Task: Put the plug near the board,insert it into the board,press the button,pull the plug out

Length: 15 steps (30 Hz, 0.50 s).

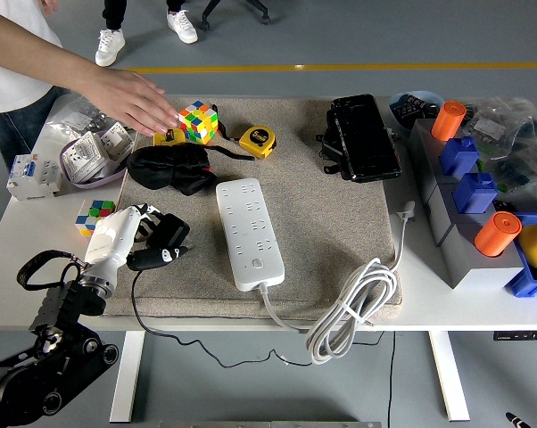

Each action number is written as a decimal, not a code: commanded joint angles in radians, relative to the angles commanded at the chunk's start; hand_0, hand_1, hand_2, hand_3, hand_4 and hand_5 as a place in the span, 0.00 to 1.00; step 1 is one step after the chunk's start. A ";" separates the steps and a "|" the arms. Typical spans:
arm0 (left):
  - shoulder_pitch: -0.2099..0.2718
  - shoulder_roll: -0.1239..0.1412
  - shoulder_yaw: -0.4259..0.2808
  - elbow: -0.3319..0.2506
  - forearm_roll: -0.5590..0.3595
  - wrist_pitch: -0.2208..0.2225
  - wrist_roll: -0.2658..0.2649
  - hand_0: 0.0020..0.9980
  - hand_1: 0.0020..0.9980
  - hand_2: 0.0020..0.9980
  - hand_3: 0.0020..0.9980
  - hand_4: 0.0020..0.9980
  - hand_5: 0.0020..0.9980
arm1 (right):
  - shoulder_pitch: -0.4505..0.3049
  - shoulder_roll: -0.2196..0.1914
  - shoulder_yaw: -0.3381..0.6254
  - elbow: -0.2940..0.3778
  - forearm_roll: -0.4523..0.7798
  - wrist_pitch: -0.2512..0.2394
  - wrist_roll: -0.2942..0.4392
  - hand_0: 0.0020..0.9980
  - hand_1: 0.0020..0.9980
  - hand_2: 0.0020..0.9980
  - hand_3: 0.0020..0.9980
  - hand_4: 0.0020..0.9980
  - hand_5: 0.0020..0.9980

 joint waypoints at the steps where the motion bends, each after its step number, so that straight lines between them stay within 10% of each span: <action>1: -0.001 0.000 0.001 0.000 -0.002 0.002 0.000 0.30 0.42 0.48 0.55 1.00 0.31 | 0.000 0.000 0.000 0.000 0.000 0.000 0.000 0.65 0.70 0.70 0.60 0.87 0.53; 15: -0.008 -0.003 0.011 0.008 0.010 0.019 0.003 0.25 0.39 0.46 0.55 0.79 0.01 | 0.001 0.000 -0.001 0.000 0.000 -0.001 0.000 0.65 0.70 0.70 0.60 0.87 0.53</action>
